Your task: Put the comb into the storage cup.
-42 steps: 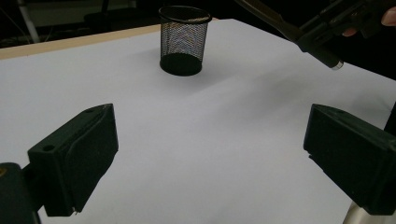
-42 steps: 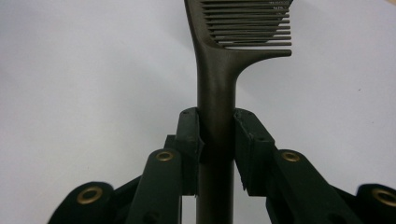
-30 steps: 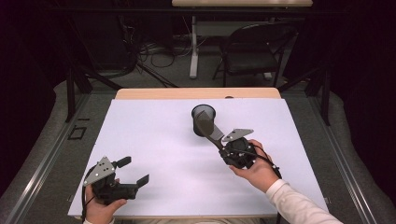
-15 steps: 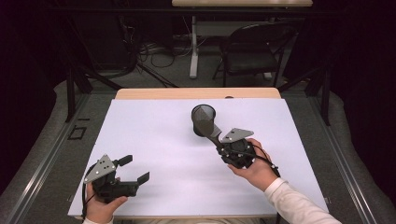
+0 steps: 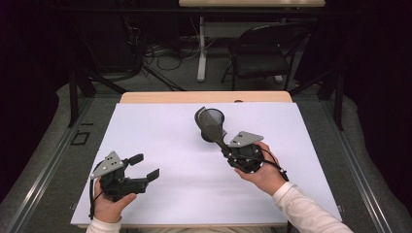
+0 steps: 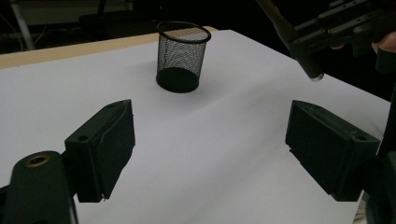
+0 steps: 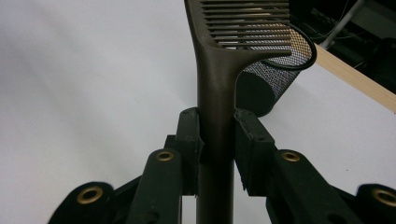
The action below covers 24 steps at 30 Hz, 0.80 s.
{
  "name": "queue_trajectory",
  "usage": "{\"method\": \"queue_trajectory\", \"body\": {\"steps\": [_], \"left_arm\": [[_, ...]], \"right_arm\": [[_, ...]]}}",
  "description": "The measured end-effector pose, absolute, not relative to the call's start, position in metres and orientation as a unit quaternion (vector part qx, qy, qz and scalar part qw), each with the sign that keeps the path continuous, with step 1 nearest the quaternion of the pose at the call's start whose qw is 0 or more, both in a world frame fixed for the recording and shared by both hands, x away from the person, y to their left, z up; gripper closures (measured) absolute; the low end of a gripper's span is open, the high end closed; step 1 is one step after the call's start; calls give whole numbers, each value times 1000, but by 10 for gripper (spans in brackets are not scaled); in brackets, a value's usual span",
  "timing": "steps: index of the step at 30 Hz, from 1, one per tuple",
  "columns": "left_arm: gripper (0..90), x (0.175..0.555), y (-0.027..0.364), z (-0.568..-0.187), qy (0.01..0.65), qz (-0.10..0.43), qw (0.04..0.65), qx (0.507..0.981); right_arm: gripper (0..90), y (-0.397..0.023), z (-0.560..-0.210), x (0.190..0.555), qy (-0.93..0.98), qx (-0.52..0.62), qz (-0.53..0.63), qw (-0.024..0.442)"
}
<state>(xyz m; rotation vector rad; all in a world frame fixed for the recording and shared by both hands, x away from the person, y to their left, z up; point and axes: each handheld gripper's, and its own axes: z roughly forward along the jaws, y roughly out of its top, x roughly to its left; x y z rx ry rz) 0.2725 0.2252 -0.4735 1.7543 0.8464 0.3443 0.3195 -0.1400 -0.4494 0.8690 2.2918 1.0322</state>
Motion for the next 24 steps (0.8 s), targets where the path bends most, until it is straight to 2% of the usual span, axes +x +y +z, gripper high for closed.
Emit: {"method": "queue_trajectory", "body": {"steps": [12, 24], "left_arm": [[224, 289, 209, -451, 346, 131, 564, 738], [288, 304, 208, -439, 362, 125, 578, 721]], "right_arm": [[729, -133, -444, 314, 830, 301, 395, 254], [729, -128, -438, 310, 823, 290, 412, 261]]}}
